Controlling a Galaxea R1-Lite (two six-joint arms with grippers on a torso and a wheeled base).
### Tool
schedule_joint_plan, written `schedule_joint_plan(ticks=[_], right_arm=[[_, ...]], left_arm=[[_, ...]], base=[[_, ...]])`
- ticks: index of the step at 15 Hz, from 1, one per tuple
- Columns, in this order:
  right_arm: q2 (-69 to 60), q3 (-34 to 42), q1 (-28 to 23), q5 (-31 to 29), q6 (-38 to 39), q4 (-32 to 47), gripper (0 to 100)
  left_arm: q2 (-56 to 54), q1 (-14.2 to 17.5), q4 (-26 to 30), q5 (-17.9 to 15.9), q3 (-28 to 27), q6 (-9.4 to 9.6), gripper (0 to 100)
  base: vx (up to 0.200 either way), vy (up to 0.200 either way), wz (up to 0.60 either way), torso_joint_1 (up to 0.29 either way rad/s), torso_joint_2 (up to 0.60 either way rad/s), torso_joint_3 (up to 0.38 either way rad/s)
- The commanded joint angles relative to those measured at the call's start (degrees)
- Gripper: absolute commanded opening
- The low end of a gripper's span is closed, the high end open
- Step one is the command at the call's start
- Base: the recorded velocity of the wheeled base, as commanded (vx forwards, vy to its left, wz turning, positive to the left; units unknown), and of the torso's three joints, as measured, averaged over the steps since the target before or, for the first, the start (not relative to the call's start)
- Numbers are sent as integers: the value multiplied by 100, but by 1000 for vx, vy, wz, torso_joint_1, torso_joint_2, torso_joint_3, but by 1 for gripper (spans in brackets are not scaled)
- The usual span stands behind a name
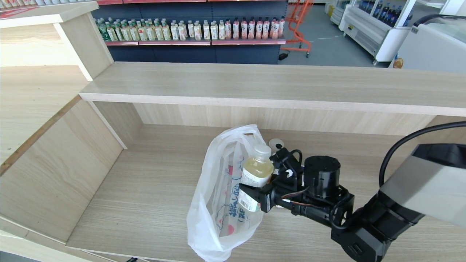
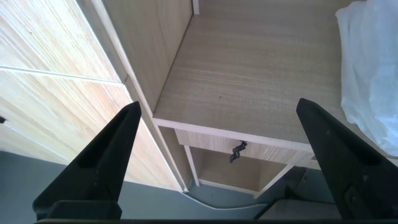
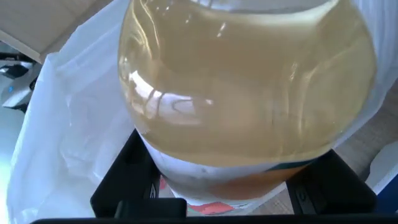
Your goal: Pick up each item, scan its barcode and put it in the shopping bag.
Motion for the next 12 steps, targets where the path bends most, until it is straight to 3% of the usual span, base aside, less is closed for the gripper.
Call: schedule_joint_plan(ticks=[1,4,9,10,12], right_arm=[[655,-363,60,-7,-29,-324,0],[1016,-671,60,-16,-521,-553,0],[1358,-715,78,-24,-636,-1001,0],[1385,-715,87,-24,-688,-1036,100],[1314,-723,104,-16,-495,-1045,100]], left_arm=[[-2,-4,1,1,0,0,100],[-2,-4,1,1,0,0,100],[-2,-4,1,1,0,0,100],[-2,-4,1,1,0,0,100],[-2,-4,1,1,0,0,100]], base=[[0,0,0,0,0,0],[0,0,0,0,0,0],[0,0,0,0,0,0],[0,0,0,0,0,0],[0,0,0,0,0,0]])
